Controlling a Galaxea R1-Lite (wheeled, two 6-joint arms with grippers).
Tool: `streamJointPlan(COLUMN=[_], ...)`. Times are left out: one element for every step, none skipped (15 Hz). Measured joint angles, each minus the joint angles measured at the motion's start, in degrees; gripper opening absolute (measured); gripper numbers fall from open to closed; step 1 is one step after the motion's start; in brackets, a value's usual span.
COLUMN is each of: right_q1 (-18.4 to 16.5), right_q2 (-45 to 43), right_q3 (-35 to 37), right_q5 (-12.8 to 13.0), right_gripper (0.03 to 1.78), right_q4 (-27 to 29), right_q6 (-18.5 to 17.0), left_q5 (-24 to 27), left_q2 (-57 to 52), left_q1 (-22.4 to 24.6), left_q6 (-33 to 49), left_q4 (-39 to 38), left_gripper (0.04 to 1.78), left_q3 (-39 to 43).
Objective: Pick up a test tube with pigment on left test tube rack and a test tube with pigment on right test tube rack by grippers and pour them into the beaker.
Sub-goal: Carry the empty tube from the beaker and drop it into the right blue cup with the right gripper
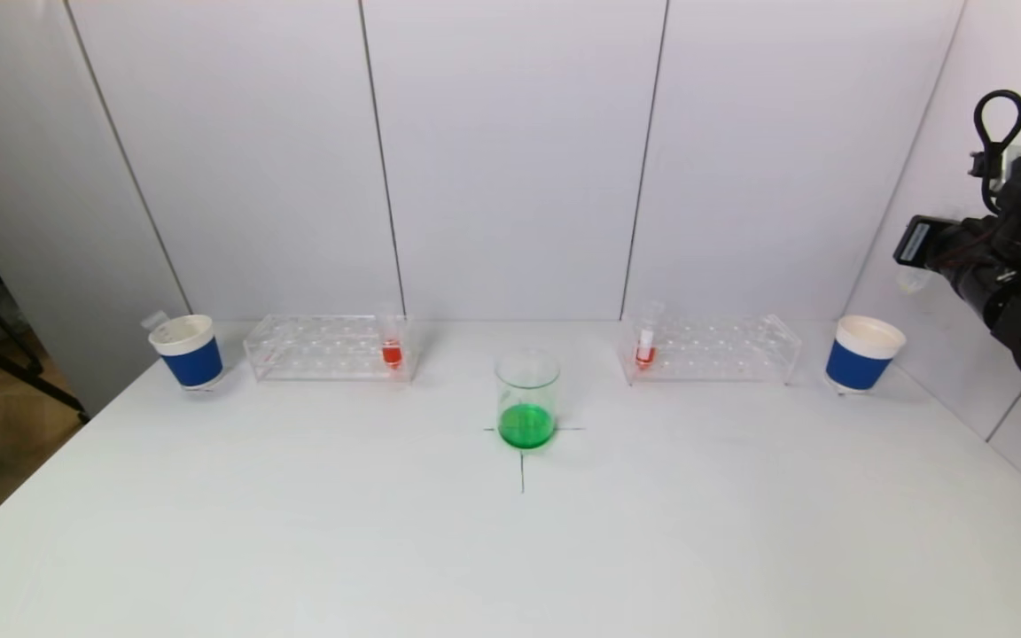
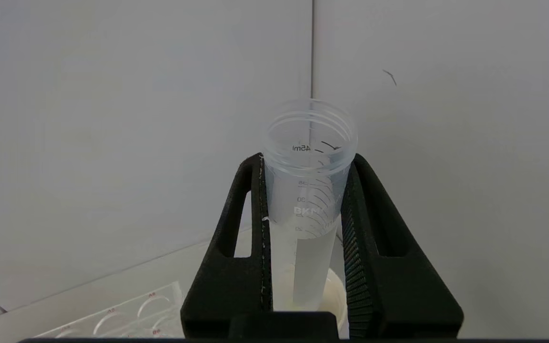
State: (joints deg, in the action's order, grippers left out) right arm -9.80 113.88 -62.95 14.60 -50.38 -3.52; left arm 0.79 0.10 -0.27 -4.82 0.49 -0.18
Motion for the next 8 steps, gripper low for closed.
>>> streamJointPlan(right_q1=[-0.2, -0.33, -0.34, -0.39, -0.39, -0.39, -0.43, -0.45], right_q2=[0.23, 0.5, 0.85, 1.38, 2.18, 3.07, 4.14, 5.19], right_q3=[1.07, 2.26, 3.34, 4.27, 4.94, 5.22, 5.42, 5.46], right_q5=[0.0, 0.0, 0.0, 0.05, 0.05, 0.06, 0.09, 0.06], right_gripper=[0.48, 0.48, 0.48, 0.48, 0.48, 0.48, 0.48, 0.48], right_q4=[-1.23, -2.43, -3.55, -4.72, -5.77, -6.64, -7.47, -8.22], right_q6=[0.0, 0.02, -0.02, -0.06, -0.09, -0.09, -0.06, -0.02], left_q5=[-0.02, 0.0, -0.02, -0.02, 0.0, 0.0, -0.02, 0.0], left_q2=[0.0, 0.0, 0.0, 0.0, 0.0, 0.0, 0.0, 0.0], left_q1=[0.0, 0.0, 0.0, 0.0, 0.0, 0.0, 0.0, 0.0], left_q6=[0.0, 0.0, 0.0, 0.02, 0.02, 0.05, 0.0, 0.02], left_q4=[0.0, 0.0, 0.02, 0.0, 0.02, 0.02, 0.02, 0.02], left_gripper=[1.76, 1.76, 1.76, 1.76, 1.76, 1.76, 1.76, 1.76], left_q3=[0.0, 0.0, 0.0, 0.0, 0.0, 0.0, 0.0, 0.0])
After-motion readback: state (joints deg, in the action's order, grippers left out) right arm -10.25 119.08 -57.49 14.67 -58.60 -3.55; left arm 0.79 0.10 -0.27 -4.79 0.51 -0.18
